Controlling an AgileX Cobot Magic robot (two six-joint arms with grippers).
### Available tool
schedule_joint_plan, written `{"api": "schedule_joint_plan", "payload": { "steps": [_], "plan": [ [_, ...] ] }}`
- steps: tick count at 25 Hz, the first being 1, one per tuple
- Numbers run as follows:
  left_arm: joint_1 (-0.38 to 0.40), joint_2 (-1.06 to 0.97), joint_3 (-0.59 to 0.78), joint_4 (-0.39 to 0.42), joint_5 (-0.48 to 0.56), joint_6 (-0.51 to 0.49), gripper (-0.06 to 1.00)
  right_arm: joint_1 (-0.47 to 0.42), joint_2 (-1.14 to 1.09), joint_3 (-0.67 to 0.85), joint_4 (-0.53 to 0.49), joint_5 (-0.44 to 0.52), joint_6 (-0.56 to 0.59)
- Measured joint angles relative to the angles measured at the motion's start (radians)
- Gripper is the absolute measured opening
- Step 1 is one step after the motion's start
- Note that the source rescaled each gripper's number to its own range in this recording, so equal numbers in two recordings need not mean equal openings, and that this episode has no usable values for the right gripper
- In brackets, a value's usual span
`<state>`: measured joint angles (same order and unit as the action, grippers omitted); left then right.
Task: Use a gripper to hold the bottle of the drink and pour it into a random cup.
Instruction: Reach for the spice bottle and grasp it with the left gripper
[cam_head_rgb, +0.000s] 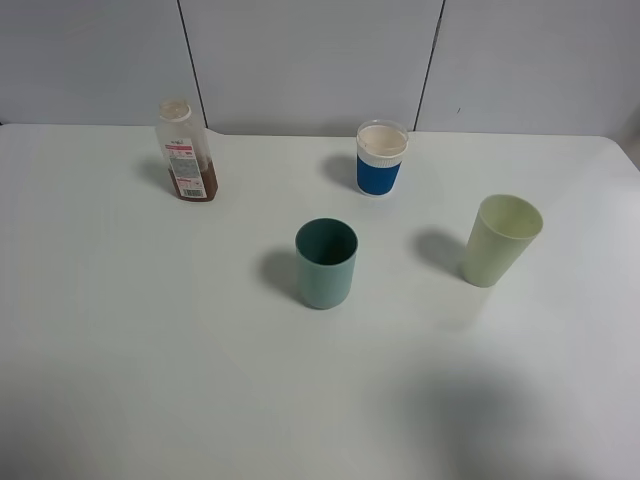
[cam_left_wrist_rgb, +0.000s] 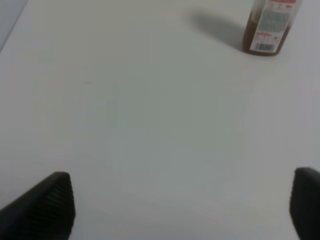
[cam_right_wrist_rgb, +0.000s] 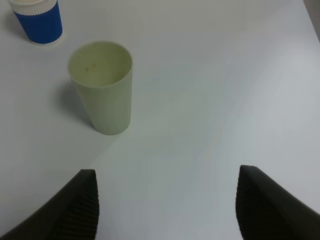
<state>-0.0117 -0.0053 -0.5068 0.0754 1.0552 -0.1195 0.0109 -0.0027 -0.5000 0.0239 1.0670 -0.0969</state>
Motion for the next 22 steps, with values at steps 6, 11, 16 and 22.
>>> {"api": "schedule_joint_plan", "payload": {
  "steps": [6,11,16,22],
  "plan": [
    [0.0,0.0,0.0,0.0,0.0,0.0,0.77,0.0,0.0,0.0,0.0,0.0,0.0],
    [0.0,0.0,0.0,0.0,0.0,0.0,0.77,0.0,0.0,0.0,0.0,0.0,0.0],
    [0.0,0.0,0.0,0.0,0.0,0.0,0.77,0.0,0.0,0.0,0.0,0.0,0.0],
    [0.0,0.0,0.0,0.0,0.0,0.0,0.77,0.0,0.0,0.0,0.0,0.0,0.0]
  ]
}}
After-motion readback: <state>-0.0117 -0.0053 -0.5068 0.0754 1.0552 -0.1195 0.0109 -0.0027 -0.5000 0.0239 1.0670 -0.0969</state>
